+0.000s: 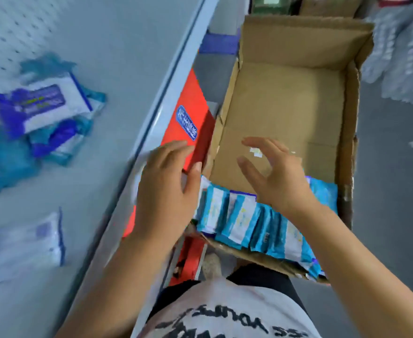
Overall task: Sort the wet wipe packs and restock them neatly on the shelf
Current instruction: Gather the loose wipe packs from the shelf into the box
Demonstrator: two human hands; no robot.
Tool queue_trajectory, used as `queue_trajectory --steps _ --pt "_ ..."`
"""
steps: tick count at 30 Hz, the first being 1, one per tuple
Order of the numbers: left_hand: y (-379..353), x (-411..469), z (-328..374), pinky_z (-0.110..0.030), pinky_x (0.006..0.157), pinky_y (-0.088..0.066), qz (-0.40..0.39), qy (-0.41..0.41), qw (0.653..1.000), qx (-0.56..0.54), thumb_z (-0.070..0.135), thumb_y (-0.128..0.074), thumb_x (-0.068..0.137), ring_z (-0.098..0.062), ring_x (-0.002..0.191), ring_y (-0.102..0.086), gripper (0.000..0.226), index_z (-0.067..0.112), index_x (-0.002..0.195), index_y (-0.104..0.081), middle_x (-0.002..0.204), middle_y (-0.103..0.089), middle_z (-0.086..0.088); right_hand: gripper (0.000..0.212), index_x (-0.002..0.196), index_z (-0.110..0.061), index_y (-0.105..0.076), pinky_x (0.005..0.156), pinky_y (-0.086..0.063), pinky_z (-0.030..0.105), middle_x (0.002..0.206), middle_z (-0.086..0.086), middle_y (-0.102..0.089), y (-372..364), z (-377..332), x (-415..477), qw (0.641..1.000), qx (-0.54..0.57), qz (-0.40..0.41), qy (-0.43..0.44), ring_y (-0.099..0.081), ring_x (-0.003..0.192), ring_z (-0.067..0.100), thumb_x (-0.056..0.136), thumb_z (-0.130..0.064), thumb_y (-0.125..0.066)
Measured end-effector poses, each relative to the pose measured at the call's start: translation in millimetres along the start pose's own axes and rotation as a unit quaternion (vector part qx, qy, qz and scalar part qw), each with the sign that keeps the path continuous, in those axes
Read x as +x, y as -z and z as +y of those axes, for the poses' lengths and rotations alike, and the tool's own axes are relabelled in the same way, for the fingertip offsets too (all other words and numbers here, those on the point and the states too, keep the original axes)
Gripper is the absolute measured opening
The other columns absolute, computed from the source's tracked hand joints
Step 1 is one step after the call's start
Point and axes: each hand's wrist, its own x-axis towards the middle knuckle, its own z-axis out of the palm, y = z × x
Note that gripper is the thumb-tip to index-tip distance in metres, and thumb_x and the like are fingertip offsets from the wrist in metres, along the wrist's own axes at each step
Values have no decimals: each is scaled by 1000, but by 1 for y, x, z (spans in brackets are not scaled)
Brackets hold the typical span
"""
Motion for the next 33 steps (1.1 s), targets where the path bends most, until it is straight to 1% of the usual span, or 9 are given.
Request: queue_trajectory --steps 6,13,18,21,24,26,28,30,33 --pt "121 -46 -50 -43 98 -48 168 79 979 89 23 -61 96 -32 110 -62 27 6 115 -68 116 -70 -11 25 116 -10 -68 98 -41 18 112 -3 -68 -55 -124 9 978 73 -15 193 -60 109 15 94 -21 -67" --pt "195 -117 -127 -47 95 -47 249 271 916 159 28 -64 94 -35 110 -58 30 8 117 -68 115 -69 -14 31 117 -19 -69 100 -46 28 118 -2 -67 -138 -219 8 945 42 -192 261 -57 117 15 93 -37 -68" --pt "224 -144 -173 -46 98 -45 268 402 865 134 30 -66 97 -35 123 -51 37 8 127 -64 128 -63 -13 62 143 -28 -49 106 -43 34 140 -3 -52 -179 -267 -7 891 -143 -360 236 -51 121 16 90 -56 -63" --pt "242 -146 -205 -46 100 -45 263 389 872 140 31 -66 97 -35 128 -50 46 8 136 -57 136 -58 -13 73 146 -28 -42 105 -42 37 138 -1 -52 -195 -284 -8 874 -187 -389 224 -45 126 18 84 -51 -74" --pt "252 -137 -232 -45 98 -49 266 356 890 104 34 -65 99 -33 120 -57 46 11 139 -56 134 -58 -11 77 143 -26 -43 99 -44 29 133 -1 -50 -198 -295 -1 865 -186 -438 159 -47 119 17 79 -49 -79" --pt "256 -128 -245 -48 88 -55 273 348 894 70 33 -62 101 -30 101 -67 36 15 131 -61 121 -63 -7 67 135 -26 -49 90 -44 24 125 -4 -53 -198 -299 4 867 -169 -448 142 -51 110 13 79 -47 -80" --pt "257 -122 -258 -47 69 -58 261 337 901 77 28 -61 101 -27 74 -69 16 15 108 -69 94 -67 -5 52 123 -26 -54 83 -46 23 114 -7 -57 -199 -302 9 889 -122 -424 124 -55 102 11 81 -44 -79" --pt "257 -121 -262 -37 54 -49 254 324 905 105 24 -60 102 -20 57 -63 21 14 85 -67 68 -61 -4 41 112 -25 -56 78 -55 30 107 -9 -60 -201 -306 15 916 -54 -387 92 -60 96 12 83 -43 -78" --pt "262 -127 -259 -27 47 -28 268 314 901 136 27 -62 102 -9 47 -47 34 16 70 -62 54 -51 -3 41 110 -24 -55 79 -60 40 105 -6 -64 -212 -313 22 948 60 -311 2 -66 94 16 83 -44 -78"
